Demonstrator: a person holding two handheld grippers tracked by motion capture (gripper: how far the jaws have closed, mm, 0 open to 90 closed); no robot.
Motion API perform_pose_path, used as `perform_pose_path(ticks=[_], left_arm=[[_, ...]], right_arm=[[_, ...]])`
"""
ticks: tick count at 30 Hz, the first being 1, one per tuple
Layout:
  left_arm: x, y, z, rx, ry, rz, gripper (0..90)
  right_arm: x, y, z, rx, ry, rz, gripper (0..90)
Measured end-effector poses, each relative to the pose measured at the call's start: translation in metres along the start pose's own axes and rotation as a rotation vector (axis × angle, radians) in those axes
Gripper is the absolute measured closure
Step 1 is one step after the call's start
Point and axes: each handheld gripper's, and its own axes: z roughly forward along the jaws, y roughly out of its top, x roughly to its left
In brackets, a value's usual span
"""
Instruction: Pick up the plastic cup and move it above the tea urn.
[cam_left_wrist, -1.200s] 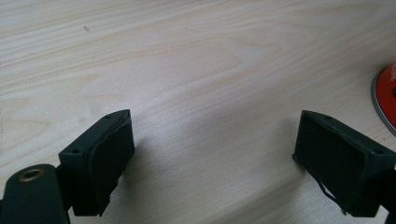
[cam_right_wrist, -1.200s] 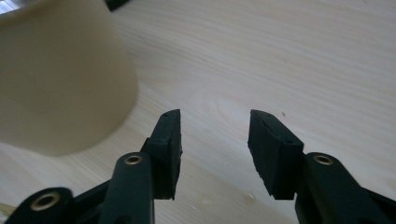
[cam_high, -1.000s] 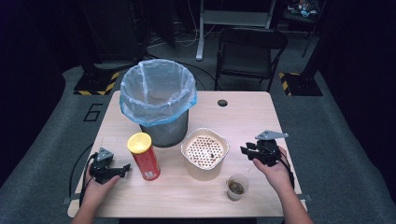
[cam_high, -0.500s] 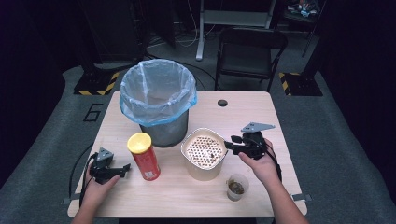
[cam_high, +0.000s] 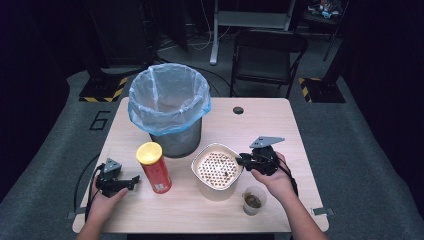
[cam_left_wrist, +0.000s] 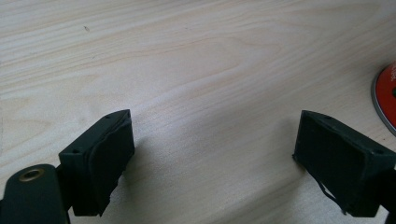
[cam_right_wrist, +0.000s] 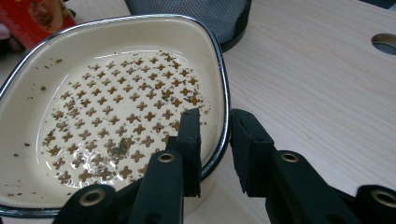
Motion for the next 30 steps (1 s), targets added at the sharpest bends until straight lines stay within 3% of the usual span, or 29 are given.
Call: perform_pose_path(ticks=[4,12,13,14,15,16,17,18,19,23,24,26,30], left_arm=[[0.0,0.0,0.0,-0.003,0.0,-0.001,11.5],[0.0,0.0,0.0,-0.003,0.0,-0.001,11.5],[0.0,0.0,0.0,-0.003,0.0,-0.001,11.5],[0.0,0.0,0.0,-0.001,0.0,0.0,11.5],[0.0,0.0,0.0,-0.001,0.0,0.0,11.5],[0.0,0.0,0.0,-0.003,-0.001,-0.001,11.5],[0.0,0.0,0.0,-0.003,-0.001,-0.001,11.5],[0.0,0.0,0.0,-0.004,0.0,-0.001,11.5],[0.0,0.0,0.0,-0.004,-0.001,-0.001,11.5],[0.0,0.0,0.0,-0.003,0.0,-0.002,11.5],[0.0,0.0,0.0,-0.003,0.0,-0.002,11.5],[0.0,0.0,0.0,0.0,-0.001,-0.001,11.5],[0.0,0.0,0.0,-0.002,0.002,0.0,11.5]], right_arm=[[0.004,-0.003,-0.002,-0.001,0.03,-0.043,75.5],[0.006,-0.005,-0.002,-0.009,0.061,-0.054,78.8],[0.007,-0.006,-0.003,-0.008,0.067,-0.051,76.7],[0.008,-0.006,-0.003,-0.019,0.062,-0.054,68.4],[0.008,-0.006,-0.003,-0.019,0.062,-0.054,68.4],[0.012,-0.007,-0.009,-0.049,0.041,-0.043,58.6],[0.012,-0.007,-0.009,-0.049,0.041,-0.043,58.6],[0.015,-0.01,-0.017,-0.075,0.021,-0.033,48.0],[0.017,-0.013,-0.021,-0.087,0.0,-0.025,45.0],[0.022,-0.02,-0.035,-0.118,-0.047,-0.017,37.0],[0.026,-0.029,-0.047,-0.133,-0.059,-0.008,33.2],[0.029,-0.036,-0.053,-0.127,-0.059,0.004,29.9],[0.041,-0.055,-0.058,-0.09,-0.055,-0.02,25.9]])
